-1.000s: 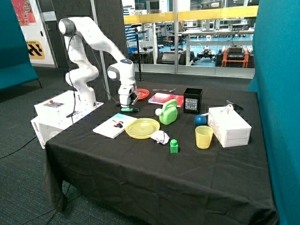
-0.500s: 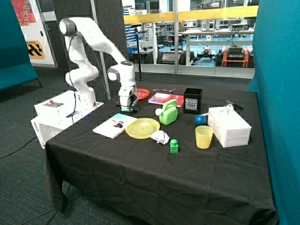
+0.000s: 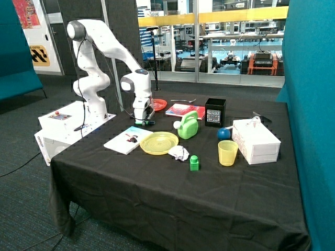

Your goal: Put a highlighter on each book

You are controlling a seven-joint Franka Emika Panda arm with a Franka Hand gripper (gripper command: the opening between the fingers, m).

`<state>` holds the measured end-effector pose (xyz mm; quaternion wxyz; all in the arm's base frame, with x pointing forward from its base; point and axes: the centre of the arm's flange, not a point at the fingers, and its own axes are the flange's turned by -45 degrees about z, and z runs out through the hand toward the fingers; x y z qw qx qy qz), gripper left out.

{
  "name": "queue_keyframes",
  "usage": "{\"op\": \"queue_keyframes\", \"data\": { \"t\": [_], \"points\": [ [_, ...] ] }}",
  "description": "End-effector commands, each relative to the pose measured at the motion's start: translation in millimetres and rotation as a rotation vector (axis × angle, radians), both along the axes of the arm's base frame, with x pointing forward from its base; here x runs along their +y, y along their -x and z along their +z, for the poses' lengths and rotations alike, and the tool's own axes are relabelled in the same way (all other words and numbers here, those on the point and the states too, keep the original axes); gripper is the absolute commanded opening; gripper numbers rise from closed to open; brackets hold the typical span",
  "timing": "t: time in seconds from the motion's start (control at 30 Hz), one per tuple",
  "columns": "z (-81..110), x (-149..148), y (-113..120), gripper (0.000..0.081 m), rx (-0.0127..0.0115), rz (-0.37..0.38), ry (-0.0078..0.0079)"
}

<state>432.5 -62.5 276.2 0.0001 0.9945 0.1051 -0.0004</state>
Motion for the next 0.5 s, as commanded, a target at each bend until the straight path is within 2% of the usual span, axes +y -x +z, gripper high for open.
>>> {"op": "queue_keyframes", "data": {
  "t": [0.0, 0.23, 0.47],
  "points": [
    [-5.1, 1.5, 1.3, 0.0486, -0.0009, -0.005, -0.0003],
    [-7.1, 2.7, 0.4, 0.0309, -0.0009, -0.010, -0.0003],
    [-8.4, 2.9, 0.9, 0.0265, -0.0009, -0.006, -0.0003]
  ]
}}
